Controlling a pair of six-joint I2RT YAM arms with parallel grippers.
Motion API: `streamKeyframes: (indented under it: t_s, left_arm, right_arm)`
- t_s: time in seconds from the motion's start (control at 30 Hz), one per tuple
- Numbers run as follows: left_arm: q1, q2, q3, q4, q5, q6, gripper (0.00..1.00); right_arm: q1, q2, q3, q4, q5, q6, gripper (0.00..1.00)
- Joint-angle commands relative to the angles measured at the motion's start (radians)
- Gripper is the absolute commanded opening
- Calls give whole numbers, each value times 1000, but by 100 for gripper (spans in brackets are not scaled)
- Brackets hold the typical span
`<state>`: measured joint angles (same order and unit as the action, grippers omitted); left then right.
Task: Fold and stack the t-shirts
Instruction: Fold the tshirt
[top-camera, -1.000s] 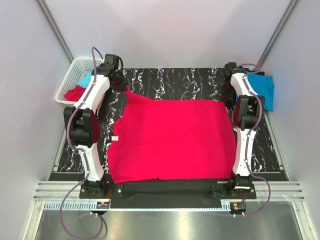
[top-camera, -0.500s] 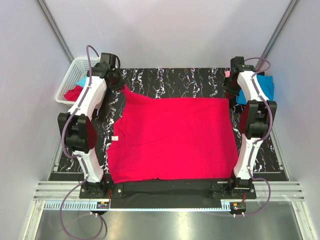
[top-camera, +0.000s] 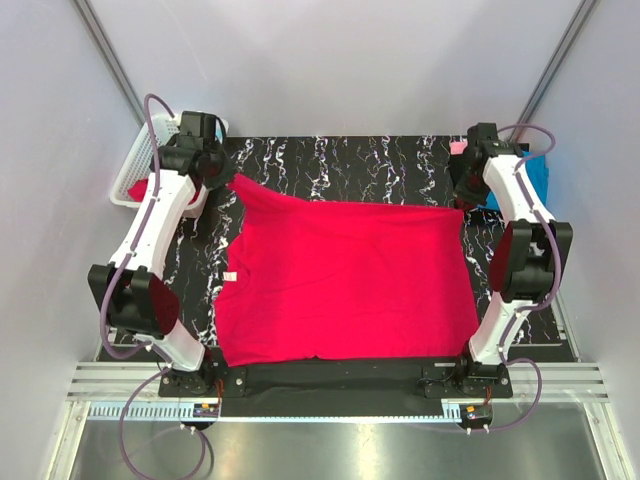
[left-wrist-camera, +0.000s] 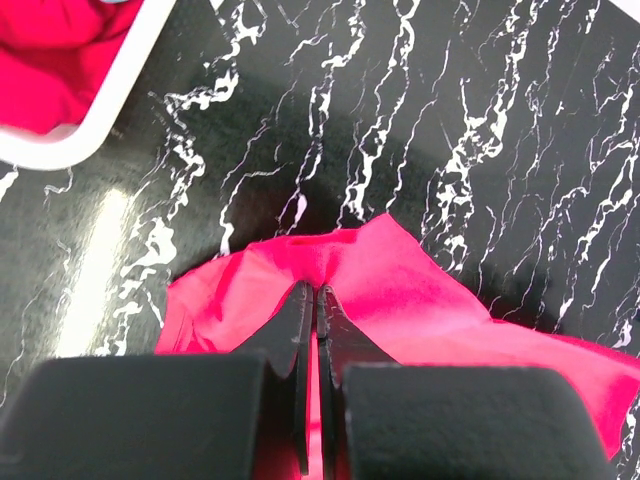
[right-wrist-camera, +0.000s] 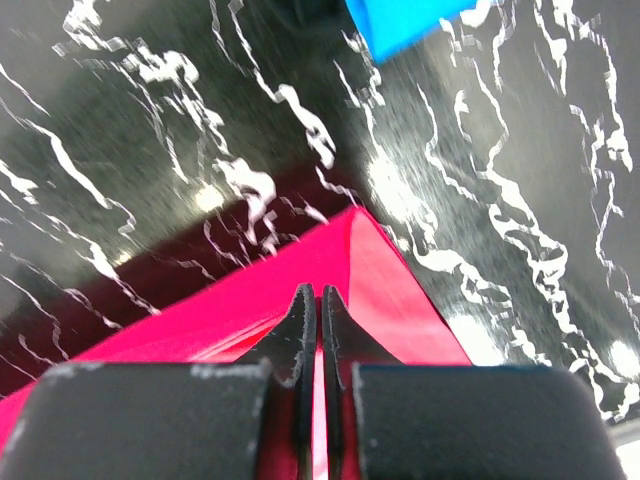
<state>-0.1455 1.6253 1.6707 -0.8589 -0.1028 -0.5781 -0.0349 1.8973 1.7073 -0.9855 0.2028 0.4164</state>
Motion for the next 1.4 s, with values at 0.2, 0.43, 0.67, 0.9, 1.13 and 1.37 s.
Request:
streamKeyframes:
  t_s: [0.2, 0.43, 0.67, 0.9, 1.13, 1.37]
  left_arm:
    - [-2, -99, -51, -11, -51, -22, 0]
    - [-2, -165, -84, -45, -61, -34, 0]
    - [-2, -260, -175, -58, -32, -45, 0]
    - [-17, -373, -336, -63, -5, -77, 0]
    - [-55, -467, -512, -78, -43, -150, 0]
    - [-81, -522, -611, -109, -90, -206, 0]
  right_arm:
    - [1, -167, -136, 28, 79, 21, 0]
    - [1, -221, -163, 5, 72, 45, 0]
    - [1, -290, -250, 7, 26, 74, 0]
    - [3, -348, -357, 11, -22, 99, 0]
    - [3, -417, -462, 13, -23, 128, 0]
    - [3, -449, -555, 7, 6, 169, 0]
